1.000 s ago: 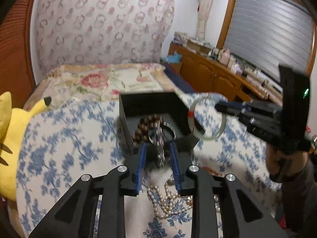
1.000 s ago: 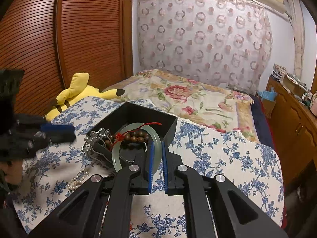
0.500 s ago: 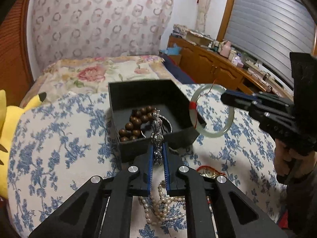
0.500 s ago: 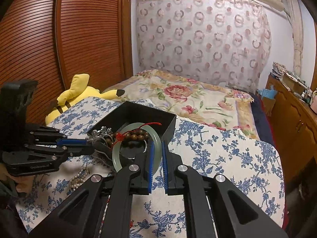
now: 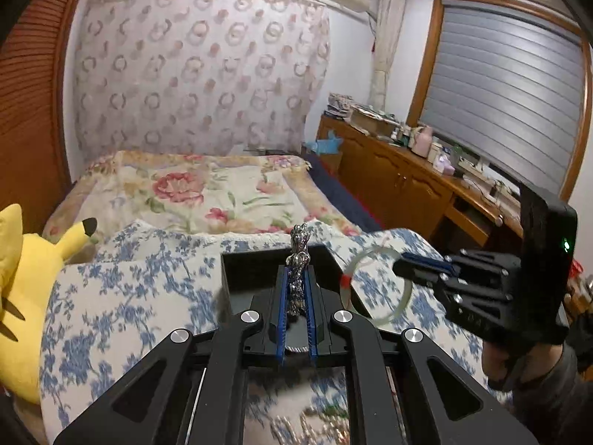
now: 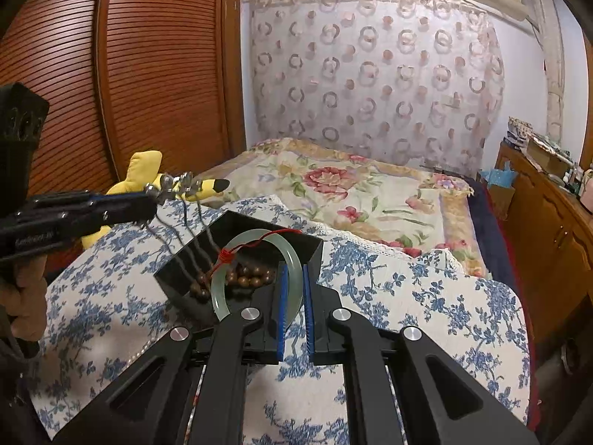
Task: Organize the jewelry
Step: 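Lower the hairpin and jade bangle into the black box while both tools open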
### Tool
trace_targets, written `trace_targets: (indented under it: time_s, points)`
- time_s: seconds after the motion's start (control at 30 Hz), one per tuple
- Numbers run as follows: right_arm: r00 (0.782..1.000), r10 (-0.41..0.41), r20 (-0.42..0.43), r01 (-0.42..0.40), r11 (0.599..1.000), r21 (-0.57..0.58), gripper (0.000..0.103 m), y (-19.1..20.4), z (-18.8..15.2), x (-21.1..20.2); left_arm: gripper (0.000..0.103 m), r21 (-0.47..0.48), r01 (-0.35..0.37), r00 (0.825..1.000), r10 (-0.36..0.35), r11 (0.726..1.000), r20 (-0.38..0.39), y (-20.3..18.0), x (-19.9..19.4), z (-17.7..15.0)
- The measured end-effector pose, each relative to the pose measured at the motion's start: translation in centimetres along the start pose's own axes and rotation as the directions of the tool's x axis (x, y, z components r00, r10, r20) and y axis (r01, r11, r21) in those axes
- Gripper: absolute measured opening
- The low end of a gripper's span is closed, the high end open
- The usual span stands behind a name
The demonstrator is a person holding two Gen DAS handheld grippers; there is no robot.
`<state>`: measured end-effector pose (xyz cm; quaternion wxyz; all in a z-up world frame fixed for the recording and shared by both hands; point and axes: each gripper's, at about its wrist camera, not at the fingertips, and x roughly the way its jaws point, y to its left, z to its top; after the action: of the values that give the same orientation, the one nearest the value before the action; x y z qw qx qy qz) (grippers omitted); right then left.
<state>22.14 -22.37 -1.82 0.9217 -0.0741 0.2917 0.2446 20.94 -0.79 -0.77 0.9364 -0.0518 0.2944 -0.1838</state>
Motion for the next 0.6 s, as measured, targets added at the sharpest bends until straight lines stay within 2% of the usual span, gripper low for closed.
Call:
trace_targets:
  time_s: [0.27,0.47,0.6]
  points:
    - [0.998,0.042,-0.053,-0.041,0.999,0.018,0.009,0.5,0.5,3.5,0.008,-0.027,-0.027,0.995,0.025,0.999,-0.096,1.5,3.6,-1.0]
    - [0.992,0.065,-0.109,-0.065,0.998,0.010,0.010,1.5,-0.1,5.7,0.010,-0.001,-0.064,0.993,0.063,0.998,-0.098,1.3,3.2,-1.5]
    - [0.990,0.064,-0.126,-0.065,0.998,-0.006,0.011,2.0,-0.4,6.2,0.025,0.012,-0.088,0.992,0.089,0.996,-0.087,1.3,2.5,-1.7]
